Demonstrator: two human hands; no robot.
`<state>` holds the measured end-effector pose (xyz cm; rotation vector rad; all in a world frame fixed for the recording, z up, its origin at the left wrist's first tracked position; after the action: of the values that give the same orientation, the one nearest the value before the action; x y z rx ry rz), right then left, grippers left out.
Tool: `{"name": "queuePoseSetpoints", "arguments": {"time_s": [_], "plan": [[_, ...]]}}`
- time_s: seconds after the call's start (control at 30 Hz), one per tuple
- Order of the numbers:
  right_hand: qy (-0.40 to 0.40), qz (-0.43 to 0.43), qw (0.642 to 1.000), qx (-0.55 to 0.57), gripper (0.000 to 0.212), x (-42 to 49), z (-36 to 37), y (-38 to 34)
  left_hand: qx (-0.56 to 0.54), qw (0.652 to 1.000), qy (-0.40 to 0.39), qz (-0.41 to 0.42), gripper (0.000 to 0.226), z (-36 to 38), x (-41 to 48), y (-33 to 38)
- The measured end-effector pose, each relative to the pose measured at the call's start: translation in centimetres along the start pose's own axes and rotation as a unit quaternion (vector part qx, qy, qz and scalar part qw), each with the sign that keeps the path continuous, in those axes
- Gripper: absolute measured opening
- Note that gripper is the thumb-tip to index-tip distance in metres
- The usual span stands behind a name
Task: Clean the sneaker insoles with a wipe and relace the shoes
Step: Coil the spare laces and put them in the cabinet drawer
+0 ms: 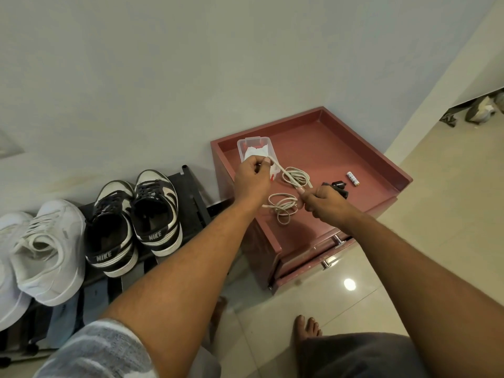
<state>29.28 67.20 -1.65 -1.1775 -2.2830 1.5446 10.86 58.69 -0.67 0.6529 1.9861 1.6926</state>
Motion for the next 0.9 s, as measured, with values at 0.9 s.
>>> {"name": "queuePoseSetpoints", "arguments": {"time_s": [0.9], "plan": [[-0.183, 0.038, 0.908, 0.376, 0.035, -1.1, 2.5, -5.7, 0.137, 0.957, -0.219, 0.129, 0.076, 1.4, -1.6, -0.2]]}}
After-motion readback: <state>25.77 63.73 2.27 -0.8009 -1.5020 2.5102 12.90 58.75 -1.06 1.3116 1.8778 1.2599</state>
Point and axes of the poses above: each hand's wrist, its own x-axis towards the middle knuckle, its own z-axis out of the palm, y = z × x, the point moved 6 cm from there along x, towards the middle knuckle, and after that the axes turned 1 degree about z, right-handed, at the moved point
